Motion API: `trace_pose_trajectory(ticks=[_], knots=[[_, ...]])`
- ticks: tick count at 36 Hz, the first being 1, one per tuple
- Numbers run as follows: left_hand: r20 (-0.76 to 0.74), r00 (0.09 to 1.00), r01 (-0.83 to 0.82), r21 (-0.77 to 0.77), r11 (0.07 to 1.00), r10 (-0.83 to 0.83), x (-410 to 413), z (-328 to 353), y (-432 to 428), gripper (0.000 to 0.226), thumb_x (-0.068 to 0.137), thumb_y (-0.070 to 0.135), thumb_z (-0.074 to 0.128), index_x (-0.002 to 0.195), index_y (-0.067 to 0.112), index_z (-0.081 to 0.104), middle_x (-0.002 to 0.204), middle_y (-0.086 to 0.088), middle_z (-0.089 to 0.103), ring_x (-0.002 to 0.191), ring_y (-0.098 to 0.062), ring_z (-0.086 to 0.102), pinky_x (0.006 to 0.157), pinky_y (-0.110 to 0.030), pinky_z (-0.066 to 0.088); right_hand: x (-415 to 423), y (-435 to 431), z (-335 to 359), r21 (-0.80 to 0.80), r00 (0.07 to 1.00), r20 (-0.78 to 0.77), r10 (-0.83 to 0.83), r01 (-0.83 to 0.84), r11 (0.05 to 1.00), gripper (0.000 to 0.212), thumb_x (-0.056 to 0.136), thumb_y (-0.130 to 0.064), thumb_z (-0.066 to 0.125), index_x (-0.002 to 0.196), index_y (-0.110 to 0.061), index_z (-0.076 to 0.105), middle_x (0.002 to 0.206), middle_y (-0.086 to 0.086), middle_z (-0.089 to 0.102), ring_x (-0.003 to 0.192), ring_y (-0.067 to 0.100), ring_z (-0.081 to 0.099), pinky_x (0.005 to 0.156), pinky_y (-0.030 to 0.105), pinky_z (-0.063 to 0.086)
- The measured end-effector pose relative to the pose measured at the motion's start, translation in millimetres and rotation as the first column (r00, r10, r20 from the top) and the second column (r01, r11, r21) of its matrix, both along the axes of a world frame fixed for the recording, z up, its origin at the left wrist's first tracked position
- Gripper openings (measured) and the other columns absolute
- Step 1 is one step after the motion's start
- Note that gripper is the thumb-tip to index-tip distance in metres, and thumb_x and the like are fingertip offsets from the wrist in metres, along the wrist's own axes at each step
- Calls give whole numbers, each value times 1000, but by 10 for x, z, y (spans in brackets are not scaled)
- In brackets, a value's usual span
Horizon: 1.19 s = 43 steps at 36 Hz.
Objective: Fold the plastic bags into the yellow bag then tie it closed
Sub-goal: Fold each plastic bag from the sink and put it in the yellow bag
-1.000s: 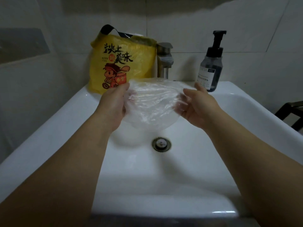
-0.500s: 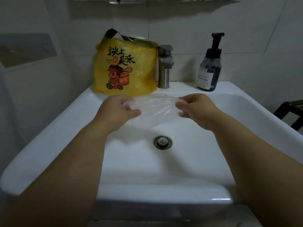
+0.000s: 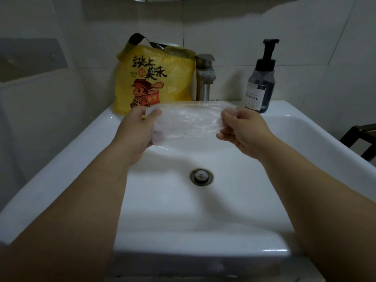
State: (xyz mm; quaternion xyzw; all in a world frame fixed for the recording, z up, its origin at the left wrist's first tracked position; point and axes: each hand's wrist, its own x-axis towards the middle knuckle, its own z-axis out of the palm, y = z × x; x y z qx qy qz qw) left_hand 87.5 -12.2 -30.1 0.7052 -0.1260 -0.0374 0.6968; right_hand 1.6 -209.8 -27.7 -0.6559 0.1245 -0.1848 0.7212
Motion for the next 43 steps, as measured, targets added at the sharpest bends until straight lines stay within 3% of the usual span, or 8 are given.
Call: trace_pose_trajectory(ticks=[6, 11, 15, 26, 30, 33, 38, 43], knots=[[-346, 876, 281, -203, 938, -337, -65, 88, 58, 80, 66, 63, 69, 134, 27, 48, 126, -7, 55, 97, -32, 70, 70, -38, 59, 18, 32, -2, 31, 999, 19, -40, 39, 999, 10, 99, -10, 48, 95, -5, 56, 102, 22, 54, 89, 29, 54, 60, 23, 57], [-317, 902, 252, -161, 954, -292, -83, 56, 32, 10, 83, 11, 68, 87, 6, 61, 71, -4, 62, 56, -4, 63, 50, -14, 52, 4, 22, 0, -20, 1000, 10, -16, 16, 1000, 10, 99, -12, 48, 95, -9, 56, 89, 12, 57, 74, 21, 56, 64, 26, 59], [-322, 931, 70, -311, 948, -174, 0, 96, 92, 13, 87, 8, 66, 78, 14, 58, 54, 6, 58, 52, -1, 54, 42, -9, 42, -43, -56, 43, 45, 992, -35, 118, -117, 992, 9, 97, -10, 52, 91, -8, 58, 83, 7, 58, 69, 17, 56, 68, 29, 59], [-317, 935, 39, -354, 935, -159, 41, 77, 56, 9, 86, 12, 66, 92, 18, 62, 87, 1, 61, 75, -8, 57, 59, -19, 47, -133, 34, 65, -133, 873, -306, 380, -434, 891, 19, 93, -18, 59, 79, -6, 57, 60, 1, 59, 55, 12, 54, 57, 24, 53], [-162, 925, 184, -597, 781, -342, 14, 136, 64, 76, 64, 44, 83, 130, 18, 57, 120, -6, 67, 110, -23, 65, 87, -37, 55, -114, 183, 53, -113, 899, -207, 386, -414, 903, 19, 94, -15, 56, 77, -7, 57, 64, 5, 50, 58, 13, 48, 56, 21, 49], [-151, 834, 456, -352, 818, -530, -125, 41, -72, 122, 33, 66, 87, 139, 19, 48, 128, -7, 64, 118, -26, 60, 103, -49, 44, -87, 383, 20, -123, 941, -107, 322, -334, 935, 16, 96, -13, 54, 83, -3, 57, 70, 9, 53, 56, 12, 49, 52, 20, 47], [-176, 864, 462, -93, 882, -471, -356, -88, -387, 43, 65, 29, 77, 95, 0, 66, 69, -6, 64, 60, -19, 59, 54, -23, 51, -48, 607, -103, -374, 984, -61, 167, -178, 910, 15, 92, -4, 50, 85, -1, 63, 67, 9, 58, 58, 19, 53, 58, 32, 46], [-147, 867, 432, -252, 866, -476, -183, -47, -290, 31, 74, 34, 63, 93, 10, 67, 84, -4, 71, 70, -16, 66, 61, -27, 53, -77, 579, -105, -359, 983, -24, 180, -176, 916, 22, 96, -19, 56, 83, -3, 63, 59, 4, 52, 49, 12, 46, 51, 24, 41]])
